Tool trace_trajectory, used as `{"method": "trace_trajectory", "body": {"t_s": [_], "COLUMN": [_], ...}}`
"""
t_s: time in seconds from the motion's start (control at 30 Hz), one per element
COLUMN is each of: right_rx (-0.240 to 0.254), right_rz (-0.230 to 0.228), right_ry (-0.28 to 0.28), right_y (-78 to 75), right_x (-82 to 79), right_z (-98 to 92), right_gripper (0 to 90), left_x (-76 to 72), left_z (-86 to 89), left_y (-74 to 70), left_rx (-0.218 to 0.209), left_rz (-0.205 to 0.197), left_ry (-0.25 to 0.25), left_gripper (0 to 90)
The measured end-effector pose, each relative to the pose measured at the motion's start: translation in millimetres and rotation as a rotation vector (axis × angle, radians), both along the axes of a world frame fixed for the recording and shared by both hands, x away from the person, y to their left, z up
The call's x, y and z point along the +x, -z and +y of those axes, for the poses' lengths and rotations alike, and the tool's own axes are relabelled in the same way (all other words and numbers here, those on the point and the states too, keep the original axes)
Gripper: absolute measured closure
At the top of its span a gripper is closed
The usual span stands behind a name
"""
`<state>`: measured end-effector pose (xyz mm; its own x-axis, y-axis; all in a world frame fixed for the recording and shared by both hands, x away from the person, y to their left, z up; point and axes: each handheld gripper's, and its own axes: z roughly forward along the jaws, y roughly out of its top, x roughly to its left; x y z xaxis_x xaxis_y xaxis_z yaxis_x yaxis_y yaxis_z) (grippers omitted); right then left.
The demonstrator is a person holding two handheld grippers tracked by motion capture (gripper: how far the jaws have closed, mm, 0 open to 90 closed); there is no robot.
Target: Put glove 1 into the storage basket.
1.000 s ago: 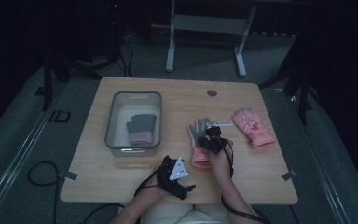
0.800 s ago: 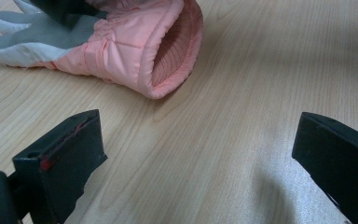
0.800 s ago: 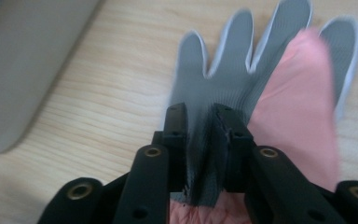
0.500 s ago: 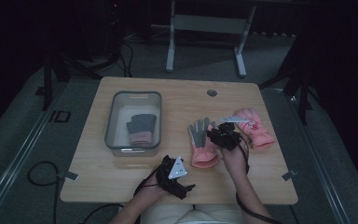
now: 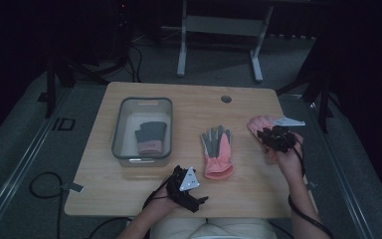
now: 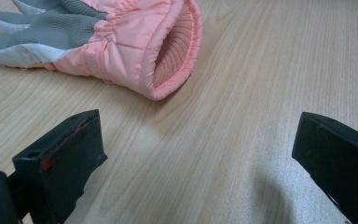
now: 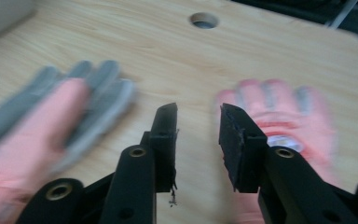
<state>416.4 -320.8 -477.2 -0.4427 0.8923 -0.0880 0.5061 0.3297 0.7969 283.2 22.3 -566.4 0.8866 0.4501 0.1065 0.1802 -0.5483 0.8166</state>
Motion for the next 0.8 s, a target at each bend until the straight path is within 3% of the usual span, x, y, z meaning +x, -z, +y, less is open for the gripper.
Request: {"method": "trace_trajectory", "body": {"t_s": [0.13, 0.3, 0.6, 0.77, 0.8], "right_rx": [-0.051, -0.053, -0.107, -0.152, -0.142], "right_rz": [0.025, 0.065, 0.149, 0.173, 0.181], "right_ry": [0.005, -0.015, -0.015, -0.012, -0.016], "right_y": [1.0, 5.7, 28.5, 38.2, 40.7], "right_x": [17.4, 33.8, 54.8, 61.1, 62.5], "right_z": [-23.7, -39.4, -44.8, -45.1, -45.8], "right_gripper": [62.8, 59.6, 53.8, 56.0, 57.5], "left_x": [0.5, 1.2, 1.2, 1.0, 1.1], "left_z": [0.1, 0.8, 0.6, 0.7, 0.9], "left_y": [0.3, 0.2, 0.3, 0.2, 0.2], "left_rx": [0.000, -0.004, -0.003, -0.004, -0.005], "left_rz": [0.001, 0.001, 0.005, 0.005, 0.004], "left_ry": [-0.004, -0.006, 0.000, 0.002, 0.002], "left_gripper": [1.7, 1.7, 1.7, 1.7, 1.7]}}
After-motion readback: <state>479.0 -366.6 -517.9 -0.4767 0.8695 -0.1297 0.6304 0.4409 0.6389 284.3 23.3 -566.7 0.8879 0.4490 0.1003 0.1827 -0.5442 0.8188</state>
